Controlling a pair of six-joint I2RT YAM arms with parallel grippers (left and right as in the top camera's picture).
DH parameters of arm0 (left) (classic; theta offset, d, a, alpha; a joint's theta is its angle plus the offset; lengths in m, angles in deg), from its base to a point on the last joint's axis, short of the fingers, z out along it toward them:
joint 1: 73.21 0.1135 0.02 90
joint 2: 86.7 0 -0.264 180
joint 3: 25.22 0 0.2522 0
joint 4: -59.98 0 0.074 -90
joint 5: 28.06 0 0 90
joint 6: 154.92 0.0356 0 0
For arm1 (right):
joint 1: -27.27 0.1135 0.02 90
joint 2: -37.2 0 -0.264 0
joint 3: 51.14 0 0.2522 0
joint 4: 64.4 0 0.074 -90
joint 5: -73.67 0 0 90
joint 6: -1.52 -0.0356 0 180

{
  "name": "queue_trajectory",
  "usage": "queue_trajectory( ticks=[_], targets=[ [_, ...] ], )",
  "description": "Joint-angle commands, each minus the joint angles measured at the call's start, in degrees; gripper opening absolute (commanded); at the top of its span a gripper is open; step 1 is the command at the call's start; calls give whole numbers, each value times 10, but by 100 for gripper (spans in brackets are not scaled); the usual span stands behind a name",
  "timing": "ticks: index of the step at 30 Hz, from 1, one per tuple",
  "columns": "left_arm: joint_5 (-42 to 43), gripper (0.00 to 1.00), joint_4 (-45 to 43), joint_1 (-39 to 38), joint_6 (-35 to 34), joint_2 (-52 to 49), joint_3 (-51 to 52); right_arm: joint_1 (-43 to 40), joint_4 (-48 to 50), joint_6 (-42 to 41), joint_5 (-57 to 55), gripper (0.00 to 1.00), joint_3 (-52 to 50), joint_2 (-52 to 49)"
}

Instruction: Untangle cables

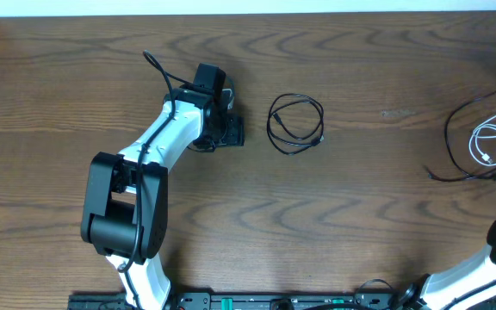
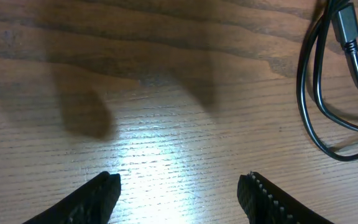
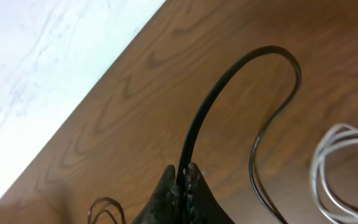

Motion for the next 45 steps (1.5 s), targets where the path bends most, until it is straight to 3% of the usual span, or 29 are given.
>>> queue_trajectory(
  ticks=[1, 11, 12, 14, 15, 20, 26, 33, 35, 36, 38, 40, 41, 43, 45],
  targets=[
    [-7, 66, -1, 2, -2, -8, 2, 16, 16, 24, 7, 1, 4, -15],
    [-7, 66, -1, 2, -2, -8, 2, 40, 49, 31, 1, 2, 4, -52],
    [-7, 66, -1, 2, -2, -8, 2, 41, 50, 31, 1, 11, 4, -55],
    [-7, 66, -1, 2, -2, -8, 2, 43, 50, 31, 1, 60, 4, -60],
    [-7, 66, -1, 2, -4, -8, 2, 43, 50, 31, 1, 71, 4, -61],
    [-7, 66, -1, 2, -6, -8, 2, 46, 51, 31, 0, 91, 4, -62],
    [-7, 66, -3, 2, -6, -8, 2, 48, 46, 31, -2, 99, 4, -62],
    [-7, 66, -3, 2, -6, -8, 2, 69, 7, 46, -100, 99, 4, -62],
    [-7, 66, -3, 2, -6, -8, 2, 78, 0, 54, -119, 94, 4, -62],
    [-7, 66, -3, 2, -6, -8, 2, 82, -2, 55, -125, 88, 4, -63],
    [-7, 66, -3, 2, -6, -8, 2, 92, -7, 55, -127, 60, 4, -64],
    [-7, 63, -3, 2, -6, -8, 2, 101, -14, 55, -129, 10, 4, -65],
    [-7, 56, -3, 2, -6, -8, 2, 105, -19, 55, -129, 1, 4, -66],
    [-7, 34, -3, 2, -6, -8, 2, 116, -30, 55, -129, 1, 4, -68],
    [-7, 21, -3, 2, -6, -8, 2, 129, -39, 63, -128, 1, 4, -73]
  ],
)
